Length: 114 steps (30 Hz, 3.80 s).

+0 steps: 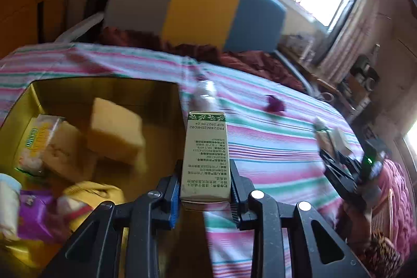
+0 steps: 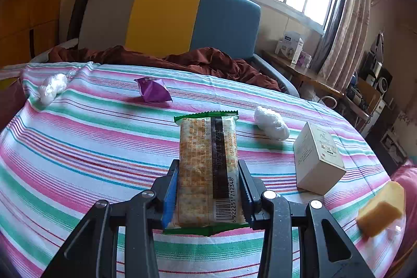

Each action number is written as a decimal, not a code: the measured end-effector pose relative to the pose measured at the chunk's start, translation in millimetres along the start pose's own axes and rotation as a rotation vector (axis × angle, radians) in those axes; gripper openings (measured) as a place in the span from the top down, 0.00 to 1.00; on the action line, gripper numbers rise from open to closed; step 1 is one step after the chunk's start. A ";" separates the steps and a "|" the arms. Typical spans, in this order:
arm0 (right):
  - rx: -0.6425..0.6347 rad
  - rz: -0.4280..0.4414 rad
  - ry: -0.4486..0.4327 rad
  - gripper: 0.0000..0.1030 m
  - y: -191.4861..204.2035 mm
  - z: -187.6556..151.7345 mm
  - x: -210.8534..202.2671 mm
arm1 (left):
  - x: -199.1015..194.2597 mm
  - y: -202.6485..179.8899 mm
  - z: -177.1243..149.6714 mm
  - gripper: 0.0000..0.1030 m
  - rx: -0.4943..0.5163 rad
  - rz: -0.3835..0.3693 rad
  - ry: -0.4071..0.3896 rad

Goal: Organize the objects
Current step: 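Carry the green box toward the gold tray with the left tool while the right tool holds the packet, then lower the green box into the tray, open the left tool while the right tool carries the packet, then lower the green-wrapped cracker packet into the gold tray and open the right tool, then move both tools back toward the remaining items on the bedspread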

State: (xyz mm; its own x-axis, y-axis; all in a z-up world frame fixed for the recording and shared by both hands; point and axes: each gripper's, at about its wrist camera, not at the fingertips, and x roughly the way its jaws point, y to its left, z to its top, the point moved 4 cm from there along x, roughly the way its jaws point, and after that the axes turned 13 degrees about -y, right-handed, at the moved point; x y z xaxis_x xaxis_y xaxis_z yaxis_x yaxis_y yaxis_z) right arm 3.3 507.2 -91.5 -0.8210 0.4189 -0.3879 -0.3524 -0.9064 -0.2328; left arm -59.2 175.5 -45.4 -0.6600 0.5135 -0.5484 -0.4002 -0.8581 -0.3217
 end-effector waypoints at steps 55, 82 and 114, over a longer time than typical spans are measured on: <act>0.064 0.384 0.009 0.59 130.8 38.3 -85.5 | -46.3 71.7 -12.9 0.59 -0.027 0.110 -0.073; 0.061 0.568 0.150 0.59 315.1 75.4 -128.2 | -95.7 139.0 -1.2 0.58 -0.216 0.283 -0.220; 0.180 0.397 0.114 0.39 194.9 57.1 -107.8 | -80.3 51.8 -20.8 0.54 -0.005 0.069 -0.146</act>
State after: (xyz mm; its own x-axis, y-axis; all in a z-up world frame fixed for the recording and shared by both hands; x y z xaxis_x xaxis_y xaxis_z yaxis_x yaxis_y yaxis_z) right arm -2.6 282.4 -44.1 -0.8574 0.0306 -0.5137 -0.1007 -0.9889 0.1093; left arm -13.7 89.7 -34.0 -0.7715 0.4482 -0.4515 -0.3477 -0.8914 -0.2907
